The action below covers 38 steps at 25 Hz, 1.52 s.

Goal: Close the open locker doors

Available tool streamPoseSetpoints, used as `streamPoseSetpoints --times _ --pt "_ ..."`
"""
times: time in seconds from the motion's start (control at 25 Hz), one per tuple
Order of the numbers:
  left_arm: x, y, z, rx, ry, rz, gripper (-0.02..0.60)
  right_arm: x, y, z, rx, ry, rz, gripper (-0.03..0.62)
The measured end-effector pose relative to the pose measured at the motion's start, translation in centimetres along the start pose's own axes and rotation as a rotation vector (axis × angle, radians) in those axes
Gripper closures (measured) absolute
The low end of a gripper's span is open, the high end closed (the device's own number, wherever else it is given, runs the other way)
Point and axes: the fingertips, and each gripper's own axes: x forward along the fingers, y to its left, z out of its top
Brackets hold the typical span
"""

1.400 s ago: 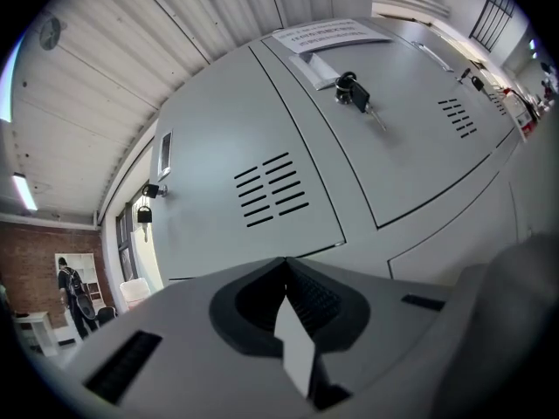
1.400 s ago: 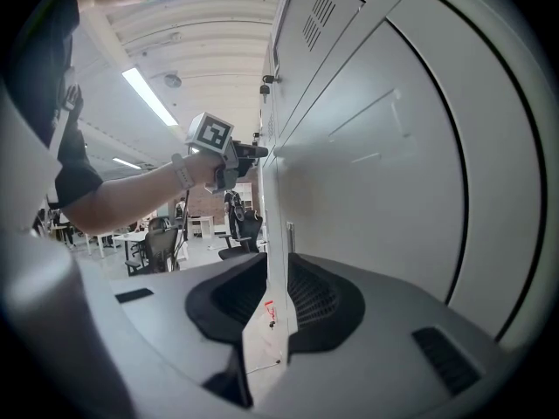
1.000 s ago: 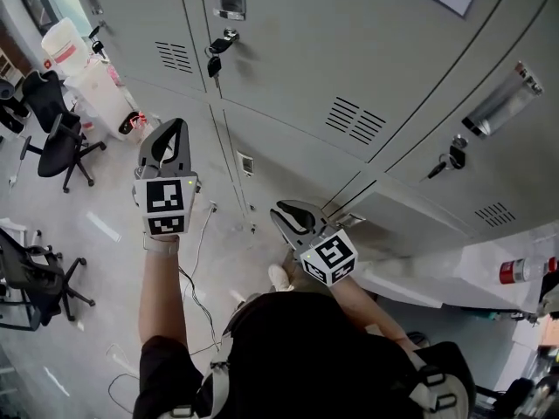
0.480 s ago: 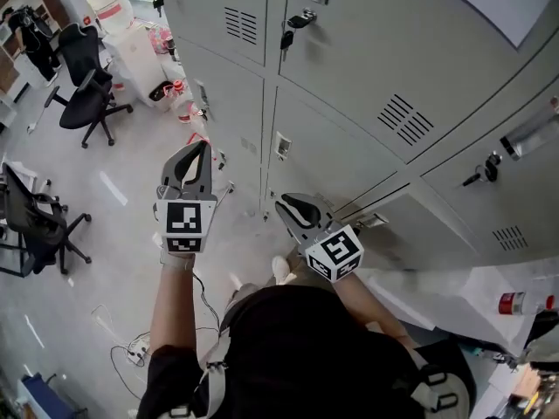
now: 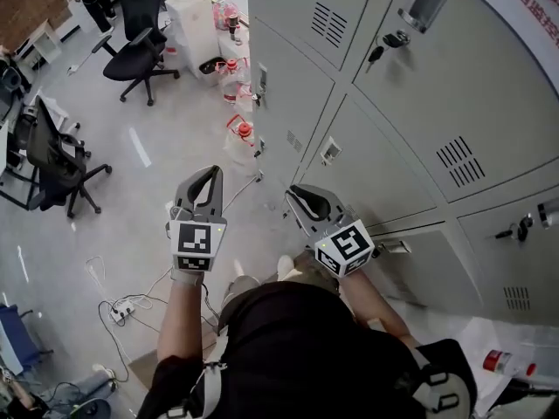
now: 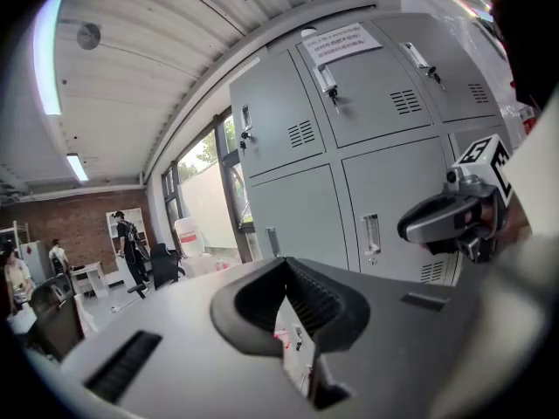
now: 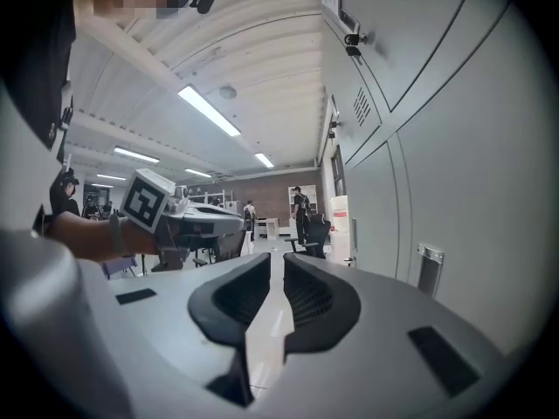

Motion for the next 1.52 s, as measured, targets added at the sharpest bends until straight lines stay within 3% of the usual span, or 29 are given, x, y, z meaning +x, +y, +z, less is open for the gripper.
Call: streamPoseSetpoints --times 0.32,0.64,1.2,1.52 --pt "-3.8 0.3 -3.9 -0.09 0.063 0.086 0.574 3.0 1.2 0.9 -0.023 -0.008 0.141 0.545" --pt "-6.1 -0.3 -4.4 -0.169 0.037 0.169 0.574 4.5 2.7 0.7 -0.028 0.006 0.266 0.545" --pt "-7.9 -1.4 -4.7 -0.179 0.015 0.225 0.574 4.2 4.8 -0.1 -0.066 0.004 0.366 0.545" --pt "-8.5 -1.2 -4.8 -0.178 0.008 0.218 0.574 4.4 5.3 -0.2 -0.084 0.006 0.36 0.545"
